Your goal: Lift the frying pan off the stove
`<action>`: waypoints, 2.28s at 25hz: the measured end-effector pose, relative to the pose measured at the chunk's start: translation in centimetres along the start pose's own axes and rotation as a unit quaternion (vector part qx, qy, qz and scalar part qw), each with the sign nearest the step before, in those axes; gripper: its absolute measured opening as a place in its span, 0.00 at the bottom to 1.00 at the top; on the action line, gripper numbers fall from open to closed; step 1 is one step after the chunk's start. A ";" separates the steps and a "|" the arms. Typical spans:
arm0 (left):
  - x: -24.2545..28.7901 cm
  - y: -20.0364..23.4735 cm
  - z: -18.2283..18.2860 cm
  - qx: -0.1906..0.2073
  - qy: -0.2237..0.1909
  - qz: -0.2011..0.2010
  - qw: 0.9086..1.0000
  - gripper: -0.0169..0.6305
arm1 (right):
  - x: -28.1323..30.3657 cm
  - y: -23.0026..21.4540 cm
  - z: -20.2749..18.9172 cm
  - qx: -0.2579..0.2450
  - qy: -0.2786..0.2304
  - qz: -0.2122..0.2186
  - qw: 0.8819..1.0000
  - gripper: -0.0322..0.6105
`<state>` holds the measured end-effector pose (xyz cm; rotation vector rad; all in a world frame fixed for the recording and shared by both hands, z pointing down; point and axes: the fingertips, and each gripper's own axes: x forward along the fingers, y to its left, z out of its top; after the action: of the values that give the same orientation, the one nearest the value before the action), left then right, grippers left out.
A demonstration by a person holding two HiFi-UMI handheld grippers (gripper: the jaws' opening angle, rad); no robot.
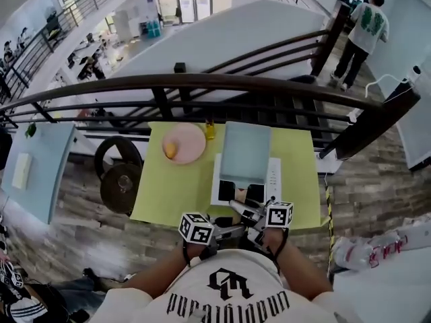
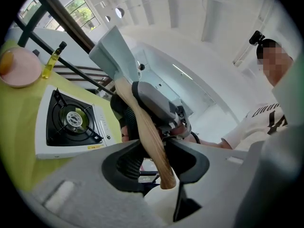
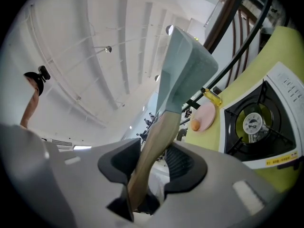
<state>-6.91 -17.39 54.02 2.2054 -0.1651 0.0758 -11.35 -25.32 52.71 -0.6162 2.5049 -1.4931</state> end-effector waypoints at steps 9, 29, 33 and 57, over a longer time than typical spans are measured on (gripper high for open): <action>-0.2 -2.3 -2.1 0.004 0.026 -0.025 0.999 0.28 | -1.8 1.5 -1.7 0.004 -0.027 -0.021 0.999 0.30; 3.7 -11.7 -16.8 -0.025 0.010 0.007 1.000 0.29 | -13.4 5.3 -15.0 0.038 0.002 0.007 0.999 0.30; 3.3 -12.8 -18.6 -0.020 0.018 0.007 1.000 0.29 | -14.3 5.7 -17.1 0.040 0.006 0.000 0.999 0.30; -15.6 -18.8 -28.3 0.029 0.071 -0.058 0.995 0.29 | -4.8 17.6 -31.5 0.022 -0.078 -0.021 0.997 0.30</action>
<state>-19.40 17.88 54.21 2.2522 0.0451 0.1747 -22.42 9.35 52.44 -0.7525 2.3511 -1.4498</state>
